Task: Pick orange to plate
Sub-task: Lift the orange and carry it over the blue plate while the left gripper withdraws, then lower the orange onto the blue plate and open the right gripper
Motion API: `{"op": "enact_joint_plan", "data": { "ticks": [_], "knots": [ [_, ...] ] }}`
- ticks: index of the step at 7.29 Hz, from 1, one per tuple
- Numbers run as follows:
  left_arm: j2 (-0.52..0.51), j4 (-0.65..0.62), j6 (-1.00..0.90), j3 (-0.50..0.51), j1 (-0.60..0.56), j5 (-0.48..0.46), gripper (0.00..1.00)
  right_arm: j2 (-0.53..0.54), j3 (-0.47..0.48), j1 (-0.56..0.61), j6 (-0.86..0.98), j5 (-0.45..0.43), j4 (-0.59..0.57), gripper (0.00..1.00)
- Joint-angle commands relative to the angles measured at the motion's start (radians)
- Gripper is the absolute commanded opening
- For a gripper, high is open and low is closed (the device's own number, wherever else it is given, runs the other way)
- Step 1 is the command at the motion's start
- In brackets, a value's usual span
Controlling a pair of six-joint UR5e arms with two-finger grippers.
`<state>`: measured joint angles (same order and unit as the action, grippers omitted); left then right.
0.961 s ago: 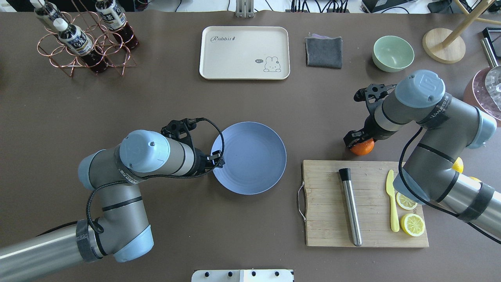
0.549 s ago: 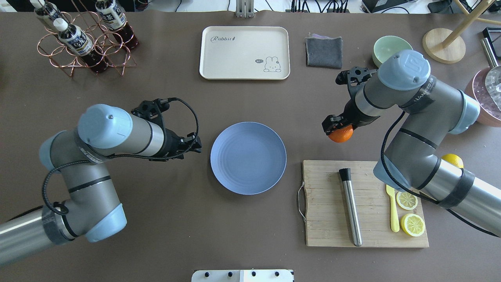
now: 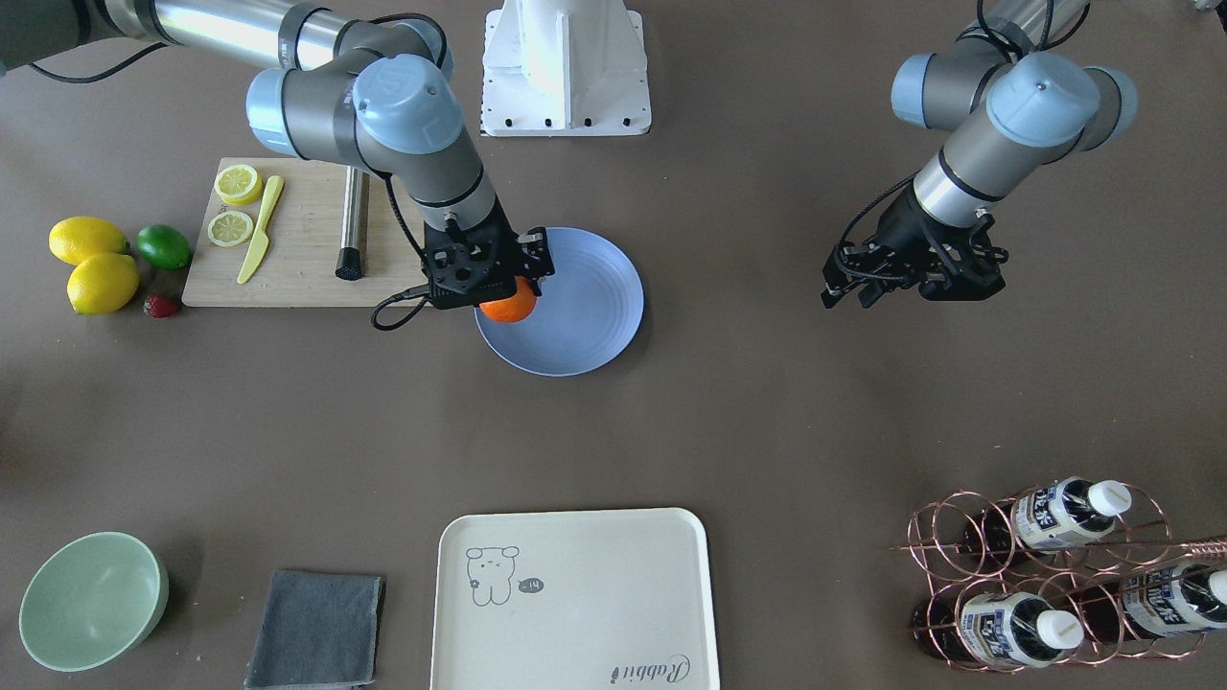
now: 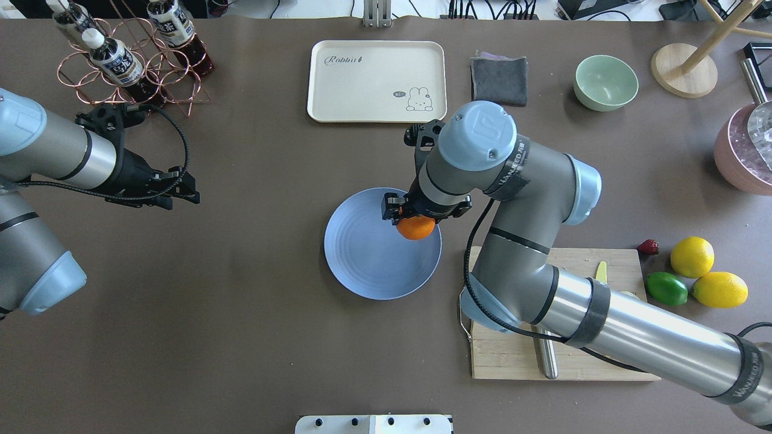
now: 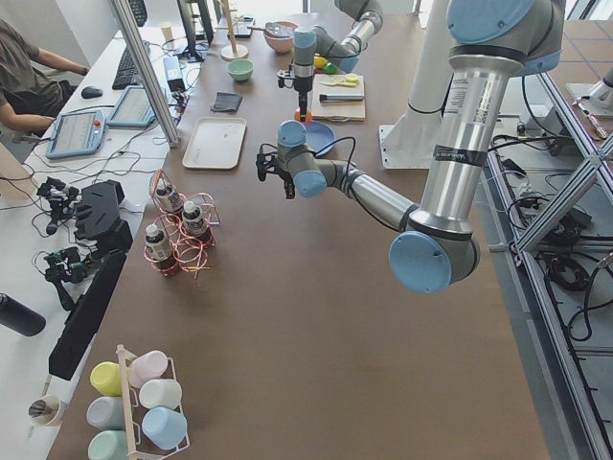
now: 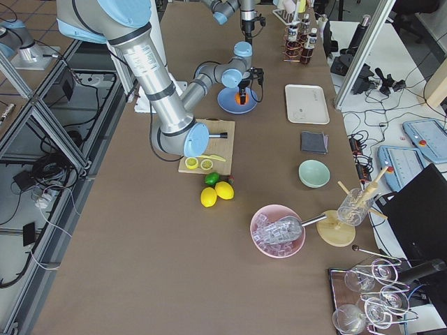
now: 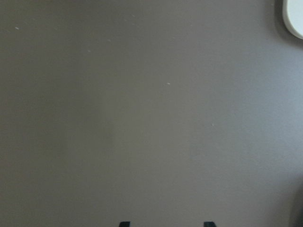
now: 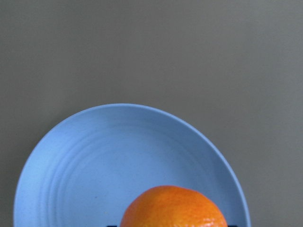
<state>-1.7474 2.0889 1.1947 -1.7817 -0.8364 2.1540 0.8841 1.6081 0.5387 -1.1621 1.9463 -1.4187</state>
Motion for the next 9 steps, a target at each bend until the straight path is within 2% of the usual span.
{"op": "enact_joint_plan", "data": {
  "ticks": [1,4,5,6,7,8,9],
  "knots": [
    [0.037,-0.001,-0.05,0.005,-0.039,0.021,0.61,-0.05,-0.057,-0.063,-0.037,-0.068,0.007,0.0],
    [0.039,0.0,-0.05,0.002,-0.04,0.021,0.64,-0.048,-0.082,-0.072,-0.036,-0.07,0.012,0.0],
    [0.039,0.0,-0.05,0.005,-0.038,0.021,0.64,-0.048,-0.082,-0.072,-0.037,-0.07,0.012,0.07],
    [0.039,0.0,-0.05,0.005,-0.038,0.021,0.64,-0.048,-0.082,-0.072,-0.036,-0.07,0.014,0.35],
    [0.037,0.0,-0.05,0.008,-0.035,0.018,0.64,-0.048,-0.082,-0.074,-0.036,-0.07,0.014,0.83],
    [0.038,0.0,-0.05,0.008,-0.035,0.02,0.64,-0.048,-0.082,-0.075,-0.036,-0.07,0.014,0.85],
    [0.039,0.0,-0.052,0.011,-0.035,0.02,0.64,-0.05,-0.077,-0.075,-0.037,-0.072,0.015,0.99]
  ]
}}
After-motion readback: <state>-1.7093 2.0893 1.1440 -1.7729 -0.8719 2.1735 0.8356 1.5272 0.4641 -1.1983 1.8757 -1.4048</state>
